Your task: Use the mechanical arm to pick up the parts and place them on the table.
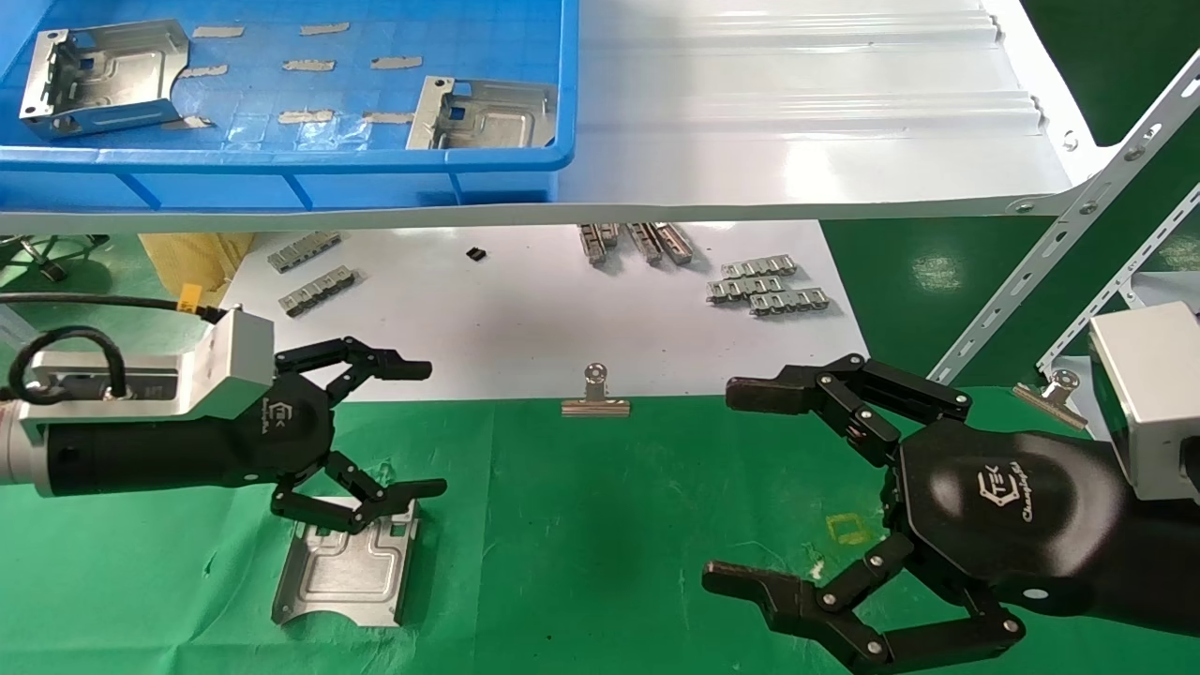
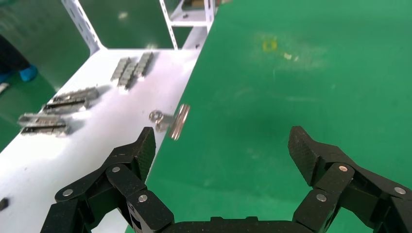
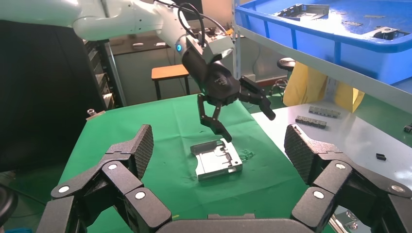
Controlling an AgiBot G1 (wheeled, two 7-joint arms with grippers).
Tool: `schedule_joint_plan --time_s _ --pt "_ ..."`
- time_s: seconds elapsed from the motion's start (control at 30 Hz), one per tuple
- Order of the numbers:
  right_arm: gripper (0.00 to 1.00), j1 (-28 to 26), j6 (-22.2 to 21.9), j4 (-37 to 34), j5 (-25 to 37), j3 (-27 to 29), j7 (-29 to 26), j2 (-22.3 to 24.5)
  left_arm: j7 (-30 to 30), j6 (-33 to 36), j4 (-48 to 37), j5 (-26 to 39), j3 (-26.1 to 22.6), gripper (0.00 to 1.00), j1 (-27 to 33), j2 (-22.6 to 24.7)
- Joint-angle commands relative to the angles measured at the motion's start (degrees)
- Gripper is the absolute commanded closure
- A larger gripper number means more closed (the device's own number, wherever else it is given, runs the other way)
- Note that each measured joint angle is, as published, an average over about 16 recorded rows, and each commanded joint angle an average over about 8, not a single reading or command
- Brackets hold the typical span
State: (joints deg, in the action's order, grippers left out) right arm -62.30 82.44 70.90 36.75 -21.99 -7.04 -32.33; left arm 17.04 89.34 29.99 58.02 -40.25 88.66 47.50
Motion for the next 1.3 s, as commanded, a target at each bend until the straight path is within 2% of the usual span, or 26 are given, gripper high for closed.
schedule_joint_plan --time_s 0.03,1.3 --pt "0.0 0.0 0.0 0.0 0.0 0.0 0.0 0.0 -1.4 -0.2 2.3 -0.8 1.3 0.0 -1.4 -0.6" --pt "0.0 0.0 0.0 0.0 0.0 0.0 0.0 0.0 -28.0 -3.7 44.2 -16.4 24.6 0.0 -27.5 -12.6"
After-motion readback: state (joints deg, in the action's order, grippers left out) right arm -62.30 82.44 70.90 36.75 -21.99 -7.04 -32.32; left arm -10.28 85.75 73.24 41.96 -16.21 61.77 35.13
